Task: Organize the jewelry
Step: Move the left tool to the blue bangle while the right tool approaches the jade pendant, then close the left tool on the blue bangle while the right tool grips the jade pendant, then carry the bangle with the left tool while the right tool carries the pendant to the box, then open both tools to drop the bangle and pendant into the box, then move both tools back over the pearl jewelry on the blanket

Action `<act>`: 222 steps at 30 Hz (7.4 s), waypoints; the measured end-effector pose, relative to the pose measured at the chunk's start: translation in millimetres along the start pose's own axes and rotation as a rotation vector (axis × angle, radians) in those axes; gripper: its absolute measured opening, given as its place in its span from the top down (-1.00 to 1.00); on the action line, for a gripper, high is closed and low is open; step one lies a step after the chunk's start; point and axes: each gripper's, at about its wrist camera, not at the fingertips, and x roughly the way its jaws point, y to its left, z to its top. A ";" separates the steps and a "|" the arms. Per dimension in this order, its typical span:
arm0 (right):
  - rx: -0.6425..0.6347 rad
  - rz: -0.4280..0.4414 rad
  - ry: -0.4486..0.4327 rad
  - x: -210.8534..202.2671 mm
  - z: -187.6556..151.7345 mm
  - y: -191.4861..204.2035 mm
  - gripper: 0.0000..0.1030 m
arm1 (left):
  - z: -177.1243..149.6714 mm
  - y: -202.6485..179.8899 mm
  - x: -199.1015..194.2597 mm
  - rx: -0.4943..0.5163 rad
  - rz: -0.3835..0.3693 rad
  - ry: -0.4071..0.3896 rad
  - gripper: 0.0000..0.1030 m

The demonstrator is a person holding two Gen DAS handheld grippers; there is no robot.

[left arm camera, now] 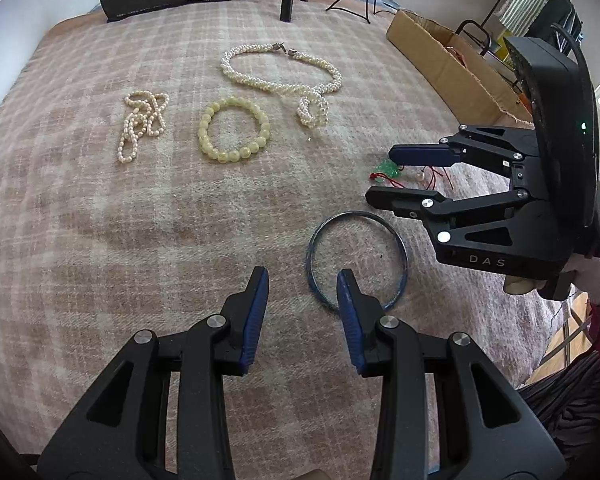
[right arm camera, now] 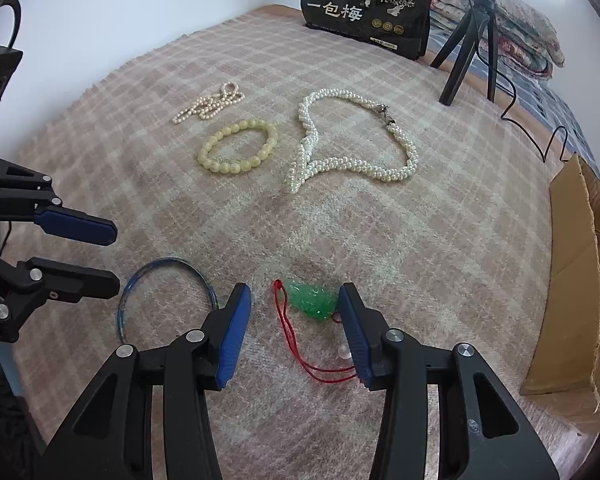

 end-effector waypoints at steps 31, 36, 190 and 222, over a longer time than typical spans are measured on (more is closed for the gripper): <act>-0.011 -0.034 -0.029 -10.5 5.5 6.1 0.45 | 3.7 7.4 1.1 -0.006 0.076 -0.067 0.97; 0.000 -0.040 -0.065 -23.2 8.4 6.7 0.45 | 6.1 3.1 -15.2 0.015 0.088 -0.123 0.97; 0.464 -0.470 -0.278 -173.4 -56.3 -158.7 -0.48 | 189.5 -131.9 -66.9 0.116 0.006 -0.394 -0.11; 0.430 -0.312 -0.311 -136.8 12.0 -76.5 -0.48 | 88.9 70.0 -119.8 -0.090 0.162 -0.374 -0.11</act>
